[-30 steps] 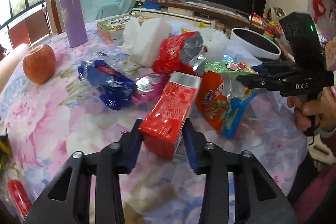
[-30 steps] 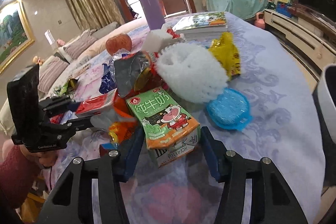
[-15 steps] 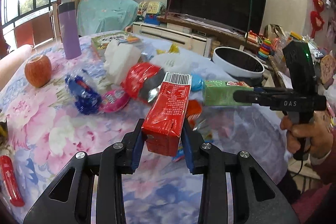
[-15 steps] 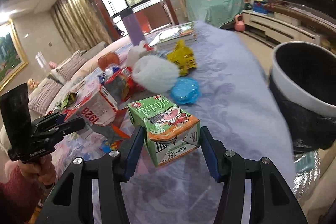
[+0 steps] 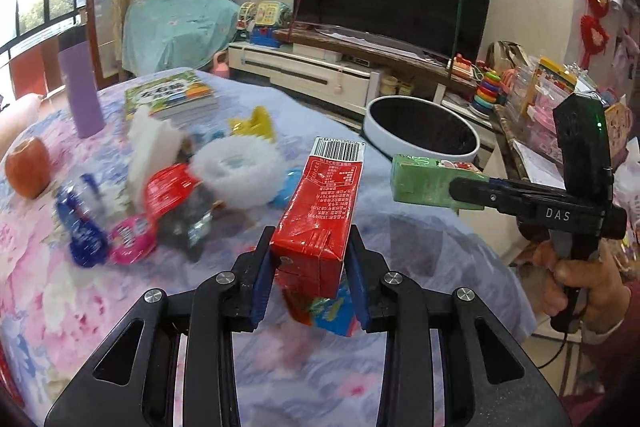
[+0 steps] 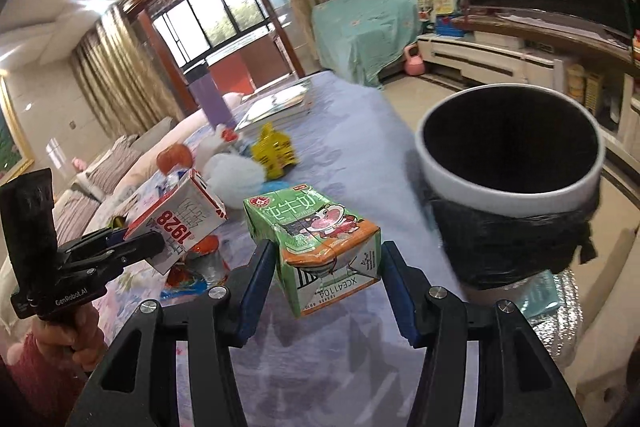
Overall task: Collect trash
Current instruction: 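Carry both cartons over the trash bin and open both tools to drop them, then move both open tools back over the table toward the trash, then grasp the white foam net with the right tool while the left tool grasps the blue bag, then carry the foam net and blue bag over the bin and release both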
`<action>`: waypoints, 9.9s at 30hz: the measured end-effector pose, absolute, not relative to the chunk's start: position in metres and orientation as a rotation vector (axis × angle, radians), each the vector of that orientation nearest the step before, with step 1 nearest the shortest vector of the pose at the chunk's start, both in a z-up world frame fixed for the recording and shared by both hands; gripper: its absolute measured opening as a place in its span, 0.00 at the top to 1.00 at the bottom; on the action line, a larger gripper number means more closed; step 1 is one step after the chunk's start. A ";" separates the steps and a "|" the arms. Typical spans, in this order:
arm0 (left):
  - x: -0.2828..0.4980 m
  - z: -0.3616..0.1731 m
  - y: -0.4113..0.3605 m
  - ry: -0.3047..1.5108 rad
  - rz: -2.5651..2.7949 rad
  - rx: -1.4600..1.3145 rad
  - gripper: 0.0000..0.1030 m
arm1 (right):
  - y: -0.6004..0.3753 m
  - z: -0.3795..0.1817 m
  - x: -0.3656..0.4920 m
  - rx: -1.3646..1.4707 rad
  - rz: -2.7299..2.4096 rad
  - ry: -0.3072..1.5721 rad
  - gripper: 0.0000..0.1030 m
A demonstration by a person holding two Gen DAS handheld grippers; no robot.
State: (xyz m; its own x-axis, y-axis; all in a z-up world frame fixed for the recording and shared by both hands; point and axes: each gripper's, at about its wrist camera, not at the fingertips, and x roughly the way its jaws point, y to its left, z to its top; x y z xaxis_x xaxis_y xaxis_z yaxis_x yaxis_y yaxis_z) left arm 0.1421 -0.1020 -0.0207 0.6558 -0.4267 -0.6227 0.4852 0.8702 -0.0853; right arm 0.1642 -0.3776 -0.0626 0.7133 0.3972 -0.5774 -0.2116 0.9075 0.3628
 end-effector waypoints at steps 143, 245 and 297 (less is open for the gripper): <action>0.165 -0.052 0.043 0.779 -0.090 -0.221 0.26 | -0.271 -0.059 0.210 0.146 0.469 0.734 0.08; 0.192 -0.013 -0.227 0.816 -0.599 0.066 0.71 | -0.494 -0.051 0.190 0.375 0.114 0.586 0.82; 0.262 -0.032 -0.301 0.899 -0.615 0.072 0.35 | -0.540 -0.045 0.241 0.354 0.026 0.639 0.33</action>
State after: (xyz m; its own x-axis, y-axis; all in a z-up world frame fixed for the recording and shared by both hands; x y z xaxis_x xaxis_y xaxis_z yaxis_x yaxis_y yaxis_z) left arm 0.2622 -0.3009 -0.0323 0.4631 -0.4710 -0.7508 0.5292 0.8265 -0.1920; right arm 0.2410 -0.5404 -0.0455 0.8044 0.1315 -0.5794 0.0849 0.9397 0.3312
